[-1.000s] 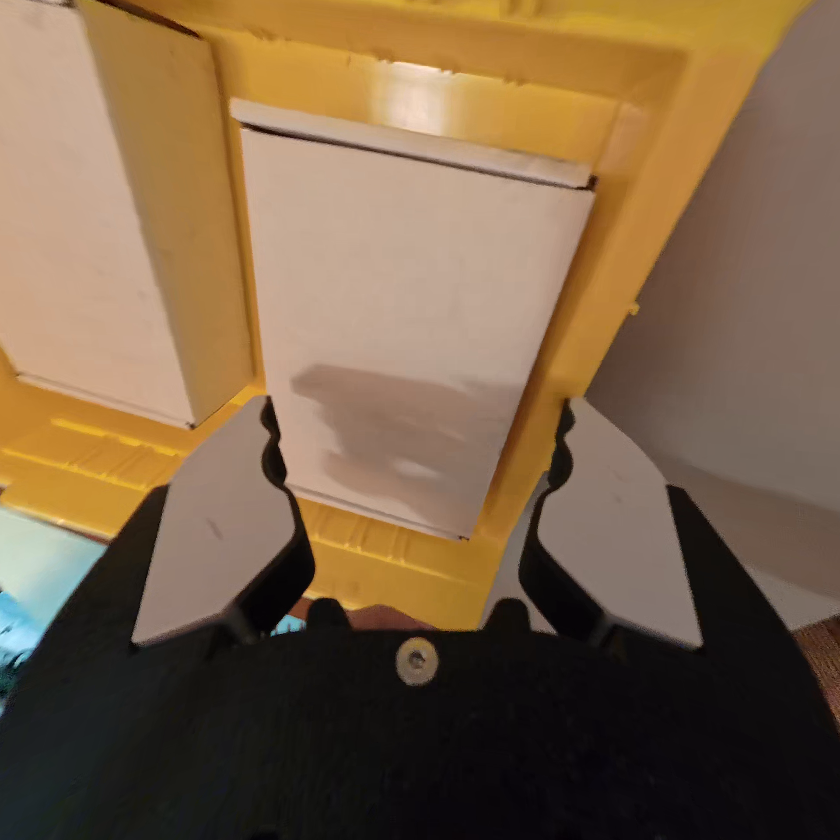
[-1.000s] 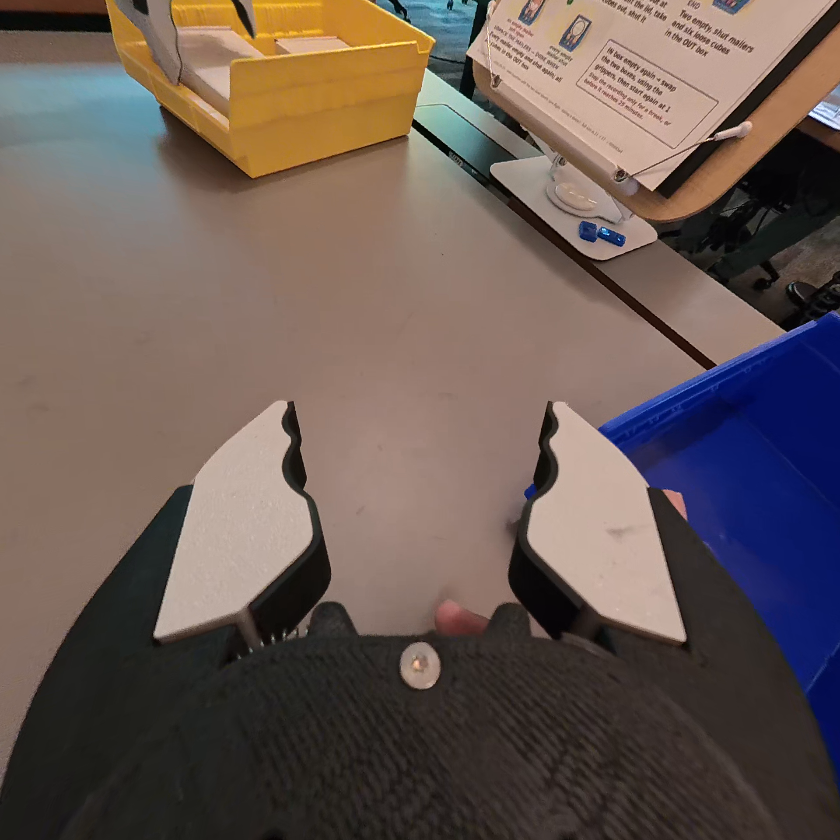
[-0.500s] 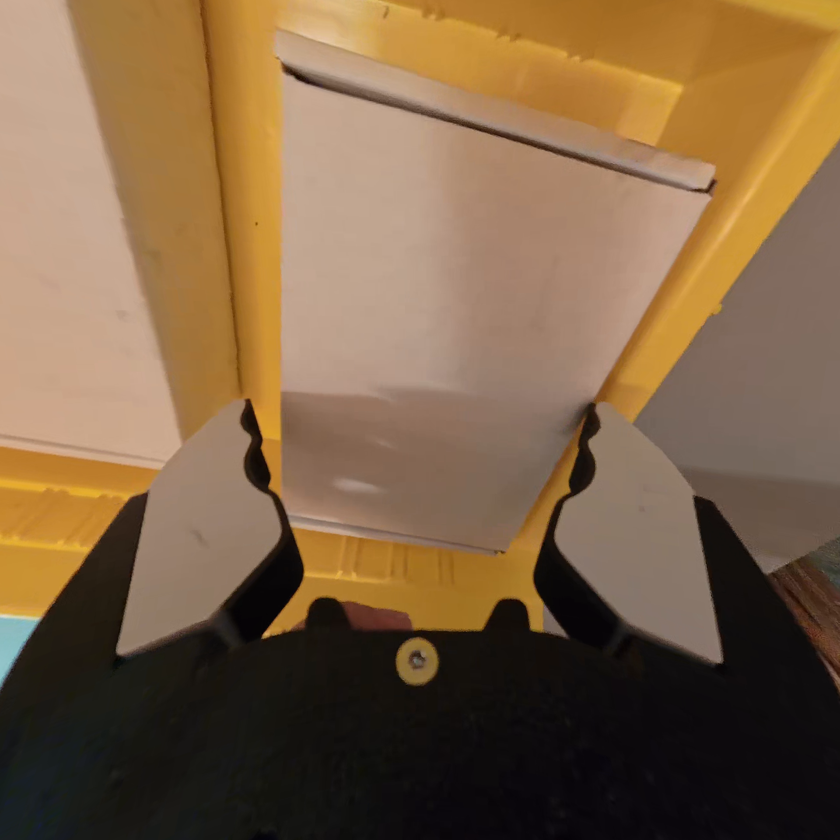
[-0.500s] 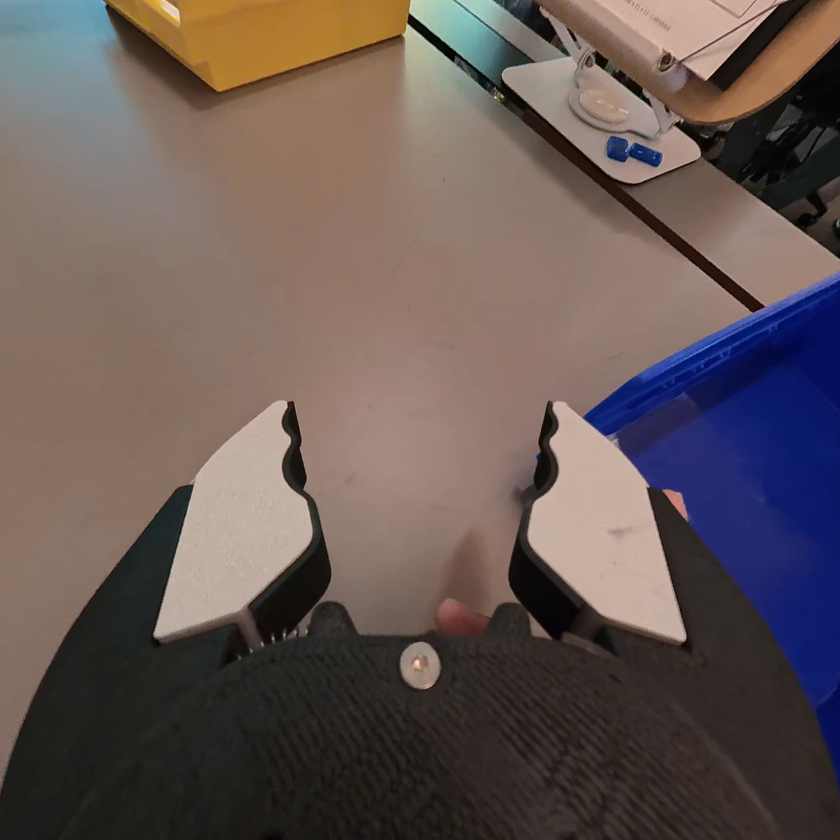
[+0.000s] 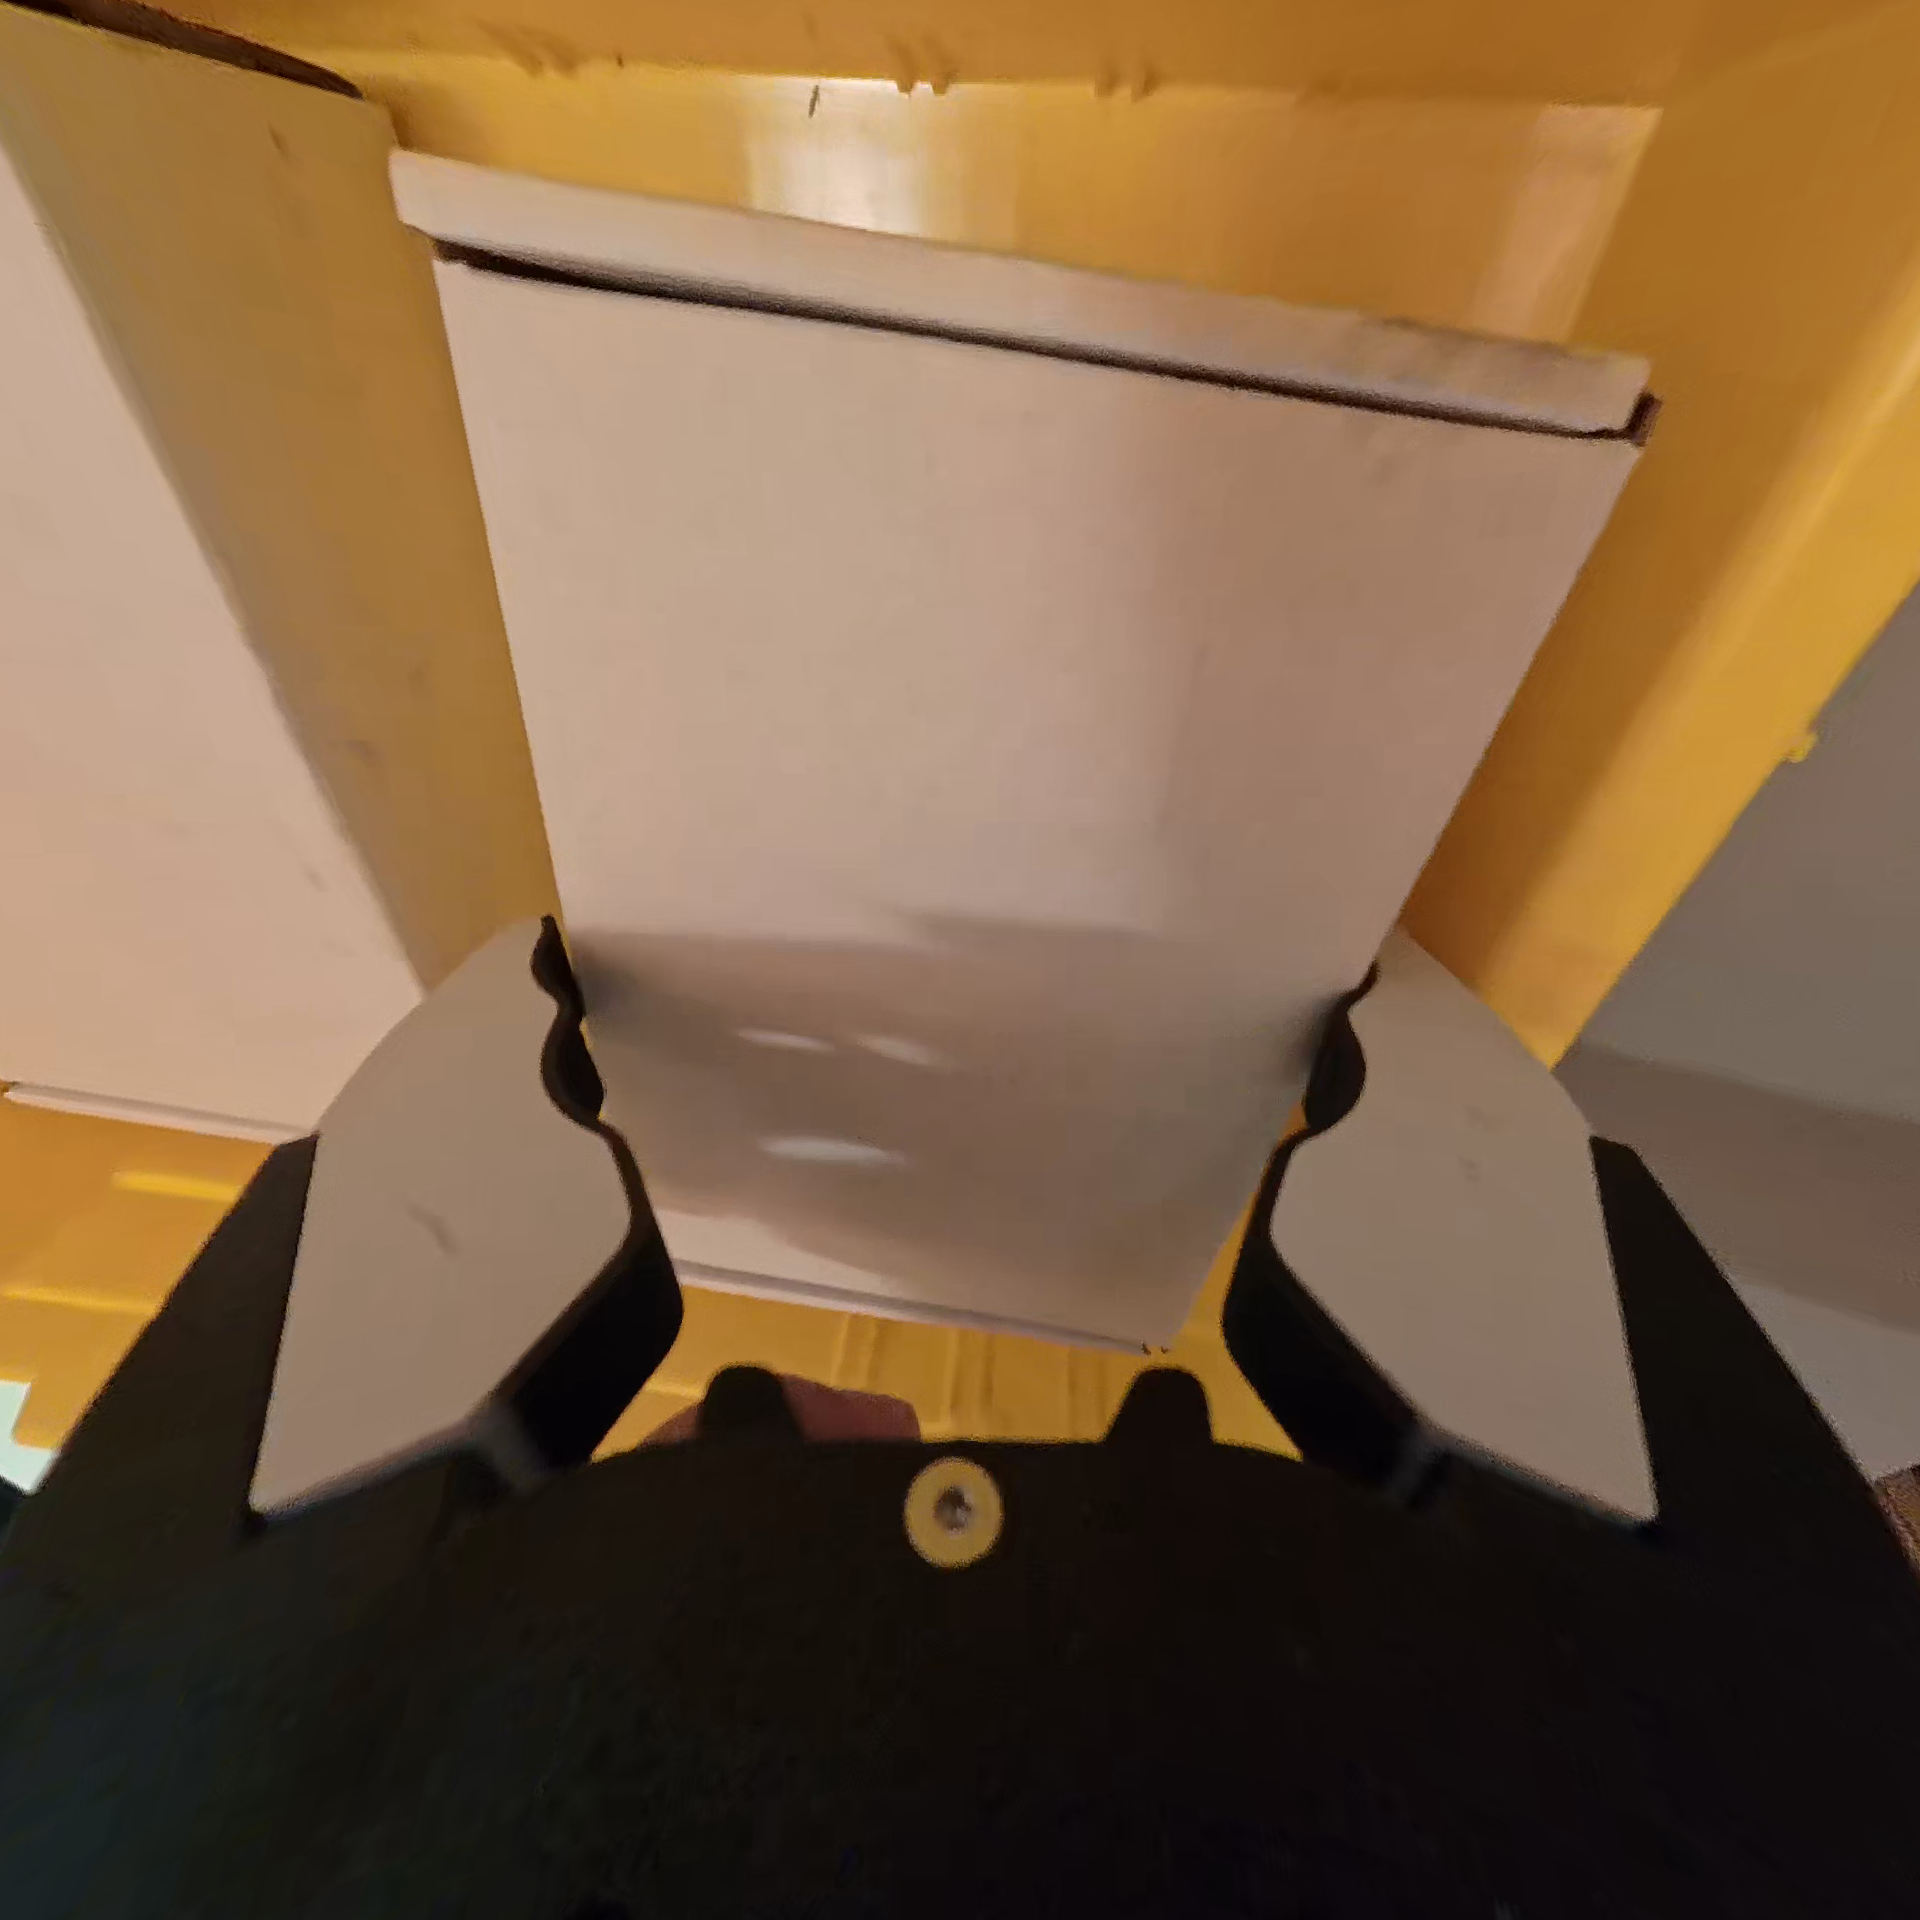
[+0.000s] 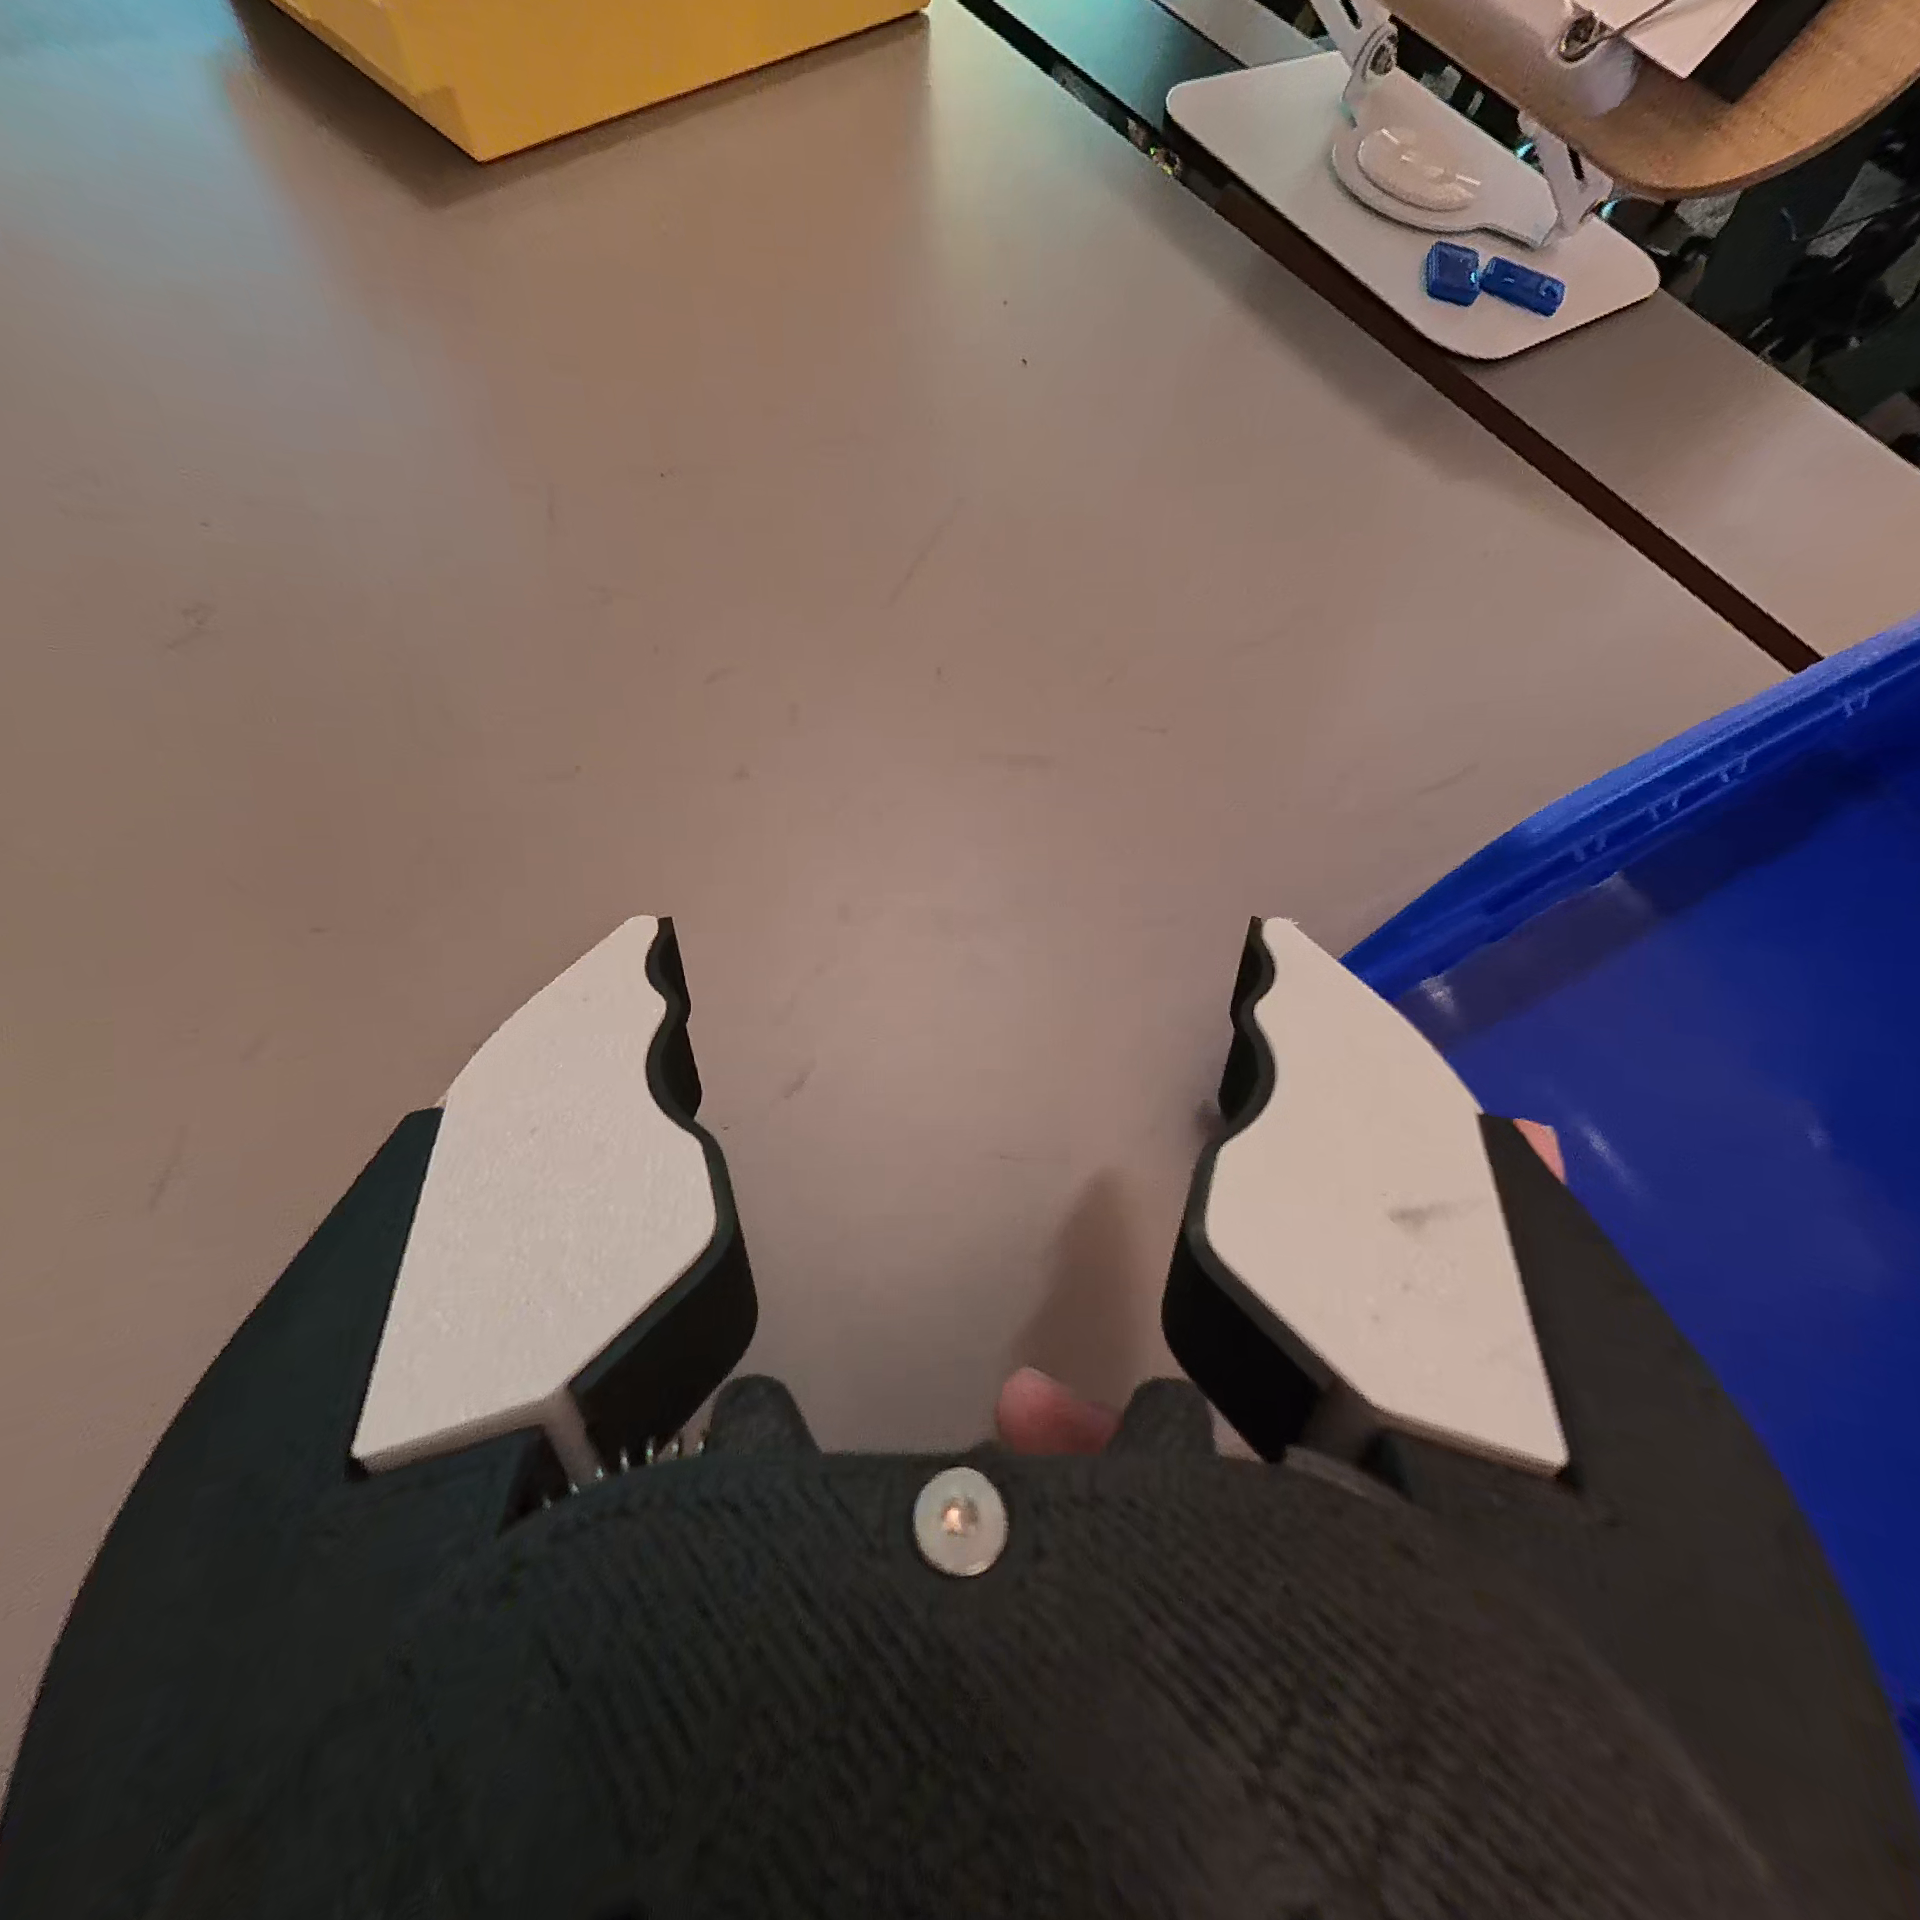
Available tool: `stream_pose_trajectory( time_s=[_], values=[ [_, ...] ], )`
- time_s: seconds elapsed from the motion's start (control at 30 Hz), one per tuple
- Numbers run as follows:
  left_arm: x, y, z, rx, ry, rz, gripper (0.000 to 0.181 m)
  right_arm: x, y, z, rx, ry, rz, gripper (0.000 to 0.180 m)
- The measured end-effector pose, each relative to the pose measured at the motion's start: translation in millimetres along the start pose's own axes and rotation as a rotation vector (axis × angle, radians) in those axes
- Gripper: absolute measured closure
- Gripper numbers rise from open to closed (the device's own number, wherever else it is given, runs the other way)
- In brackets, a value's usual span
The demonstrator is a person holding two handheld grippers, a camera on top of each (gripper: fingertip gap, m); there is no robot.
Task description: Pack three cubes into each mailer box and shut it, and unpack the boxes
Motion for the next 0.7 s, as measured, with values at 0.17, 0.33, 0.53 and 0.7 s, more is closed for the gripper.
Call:
stream_pose_trajectory(
  time_s=[0.17,0.33,0.53,0.7],
  values=[
    [-0.9,-0.5,2.6,0.002,-0.051,-0.013,0.048,-1.4,3.7,-1.2,0.026,0.008,-0.003,0.079],
    [-1.2,0.7,2.5,-0.002,-0.048,-0.012,0.048,-2.9,2.9,-1.4,0.017,0.01,0.002,0.08],
    [0.5,-1.7,3.4,0.007,-0.045,-0.04,0.05,0.3,3.2,-2.6,0.021,0.002,0.013,0.08],
    [5.1,-2.5,5.7,0.046,-0.031,-0.046,0.05,4.4,2.9,-3.4,0.018,-0.012,0.017,0.08]
  ],
)
Point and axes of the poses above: each gripper's, where its closed fingertips meet, x back along the fingers, z out of its underside, y = z × x across the jaws, the point moved 9 cm from there along x, back along the fingers, and after that the axes turned 9 degrees about -x, right-handed, at the moved point
